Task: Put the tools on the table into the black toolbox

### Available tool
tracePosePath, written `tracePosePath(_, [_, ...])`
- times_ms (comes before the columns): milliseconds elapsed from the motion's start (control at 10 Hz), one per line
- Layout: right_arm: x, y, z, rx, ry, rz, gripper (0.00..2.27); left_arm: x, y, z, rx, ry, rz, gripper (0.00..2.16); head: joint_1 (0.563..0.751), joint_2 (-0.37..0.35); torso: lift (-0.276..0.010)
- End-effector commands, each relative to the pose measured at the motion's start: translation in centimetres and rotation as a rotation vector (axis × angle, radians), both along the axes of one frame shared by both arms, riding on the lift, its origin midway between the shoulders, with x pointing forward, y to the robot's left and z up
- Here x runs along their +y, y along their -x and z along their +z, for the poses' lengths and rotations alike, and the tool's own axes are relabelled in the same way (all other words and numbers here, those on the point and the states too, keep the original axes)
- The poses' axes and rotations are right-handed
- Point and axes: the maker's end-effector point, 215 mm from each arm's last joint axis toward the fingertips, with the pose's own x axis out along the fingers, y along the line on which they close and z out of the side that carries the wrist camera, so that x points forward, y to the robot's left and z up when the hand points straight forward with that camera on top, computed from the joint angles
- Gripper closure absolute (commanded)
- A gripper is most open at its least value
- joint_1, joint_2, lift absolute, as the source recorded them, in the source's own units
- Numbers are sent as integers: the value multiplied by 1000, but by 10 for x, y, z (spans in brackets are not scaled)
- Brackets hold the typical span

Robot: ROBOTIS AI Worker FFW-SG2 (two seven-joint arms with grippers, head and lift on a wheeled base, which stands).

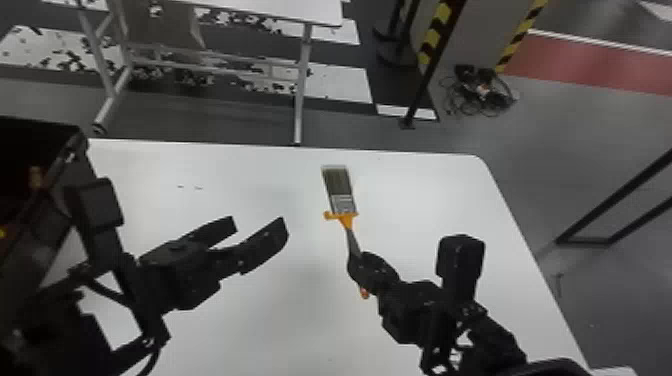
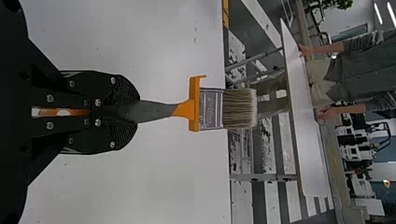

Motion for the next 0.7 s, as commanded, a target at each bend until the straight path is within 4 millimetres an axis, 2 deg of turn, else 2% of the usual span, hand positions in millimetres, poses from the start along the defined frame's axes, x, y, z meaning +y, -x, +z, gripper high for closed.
tracePosePath(0, [17,8,8,-9,-11,29,2243,-13,1,5,5,25,-23,53,695,-199,-75])
tracePosePath(200, [41,13,15,-17,-24,76,2243,-23,2,3,11,24,-34,53,695,-189,-75])
tracePosePath(400, [63,19,21,-24,-38,120,2243,-23,-1,-2,14,10,-29,53,695,-165,-75])
tracePosePath(600, [75,27,26,-24,-44,144,2243,-29,-10,-8,22,8,-38,53,695,-141,-75])
